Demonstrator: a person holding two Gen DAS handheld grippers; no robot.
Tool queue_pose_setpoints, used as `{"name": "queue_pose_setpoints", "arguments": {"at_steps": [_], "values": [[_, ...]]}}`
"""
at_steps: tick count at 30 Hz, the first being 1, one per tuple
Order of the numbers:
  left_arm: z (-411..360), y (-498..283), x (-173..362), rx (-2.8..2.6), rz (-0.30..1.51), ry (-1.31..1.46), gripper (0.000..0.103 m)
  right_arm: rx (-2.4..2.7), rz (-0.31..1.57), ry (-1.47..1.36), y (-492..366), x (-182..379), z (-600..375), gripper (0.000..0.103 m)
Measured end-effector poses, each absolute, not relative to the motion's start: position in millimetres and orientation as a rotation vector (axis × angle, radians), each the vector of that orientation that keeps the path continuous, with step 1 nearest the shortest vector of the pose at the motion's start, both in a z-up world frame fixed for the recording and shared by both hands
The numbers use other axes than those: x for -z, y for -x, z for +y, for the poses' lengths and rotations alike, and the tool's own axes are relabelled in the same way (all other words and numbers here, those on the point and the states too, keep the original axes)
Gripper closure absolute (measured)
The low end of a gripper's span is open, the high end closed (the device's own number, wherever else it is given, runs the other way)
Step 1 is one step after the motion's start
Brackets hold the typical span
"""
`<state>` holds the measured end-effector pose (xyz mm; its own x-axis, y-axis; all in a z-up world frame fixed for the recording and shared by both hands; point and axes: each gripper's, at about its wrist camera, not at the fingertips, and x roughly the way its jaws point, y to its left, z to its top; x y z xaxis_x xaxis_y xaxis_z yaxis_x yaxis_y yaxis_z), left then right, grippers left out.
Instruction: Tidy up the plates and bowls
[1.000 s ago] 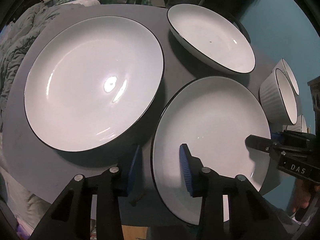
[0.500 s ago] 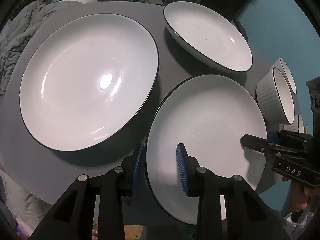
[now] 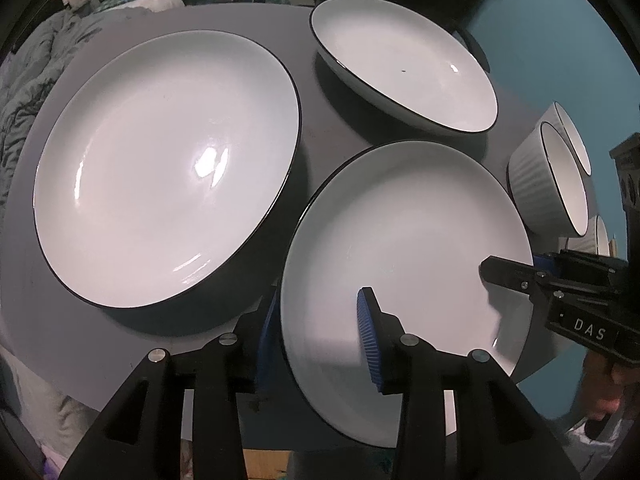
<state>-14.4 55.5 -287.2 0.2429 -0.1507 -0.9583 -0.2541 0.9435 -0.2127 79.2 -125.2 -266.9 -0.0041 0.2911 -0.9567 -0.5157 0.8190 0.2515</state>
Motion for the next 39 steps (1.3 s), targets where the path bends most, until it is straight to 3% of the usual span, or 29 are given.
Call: {"name": "queue_pose_setpoints", "arguments": {"at_steps": [21, 39], "values": [[84.4, 7.1, 290.4, -0.087, 1.379, 0.431, 0.072, -0.647, 1.471, 0.122, -83.6, 248.7, -134.3, 0.088], [94.9, -64.7, 239.9, -0.091, 1.318, 0.399, 0.072, -0.598, 1.426, 0.044, -132.6, 208.0, -149.5, 0.088]]}}
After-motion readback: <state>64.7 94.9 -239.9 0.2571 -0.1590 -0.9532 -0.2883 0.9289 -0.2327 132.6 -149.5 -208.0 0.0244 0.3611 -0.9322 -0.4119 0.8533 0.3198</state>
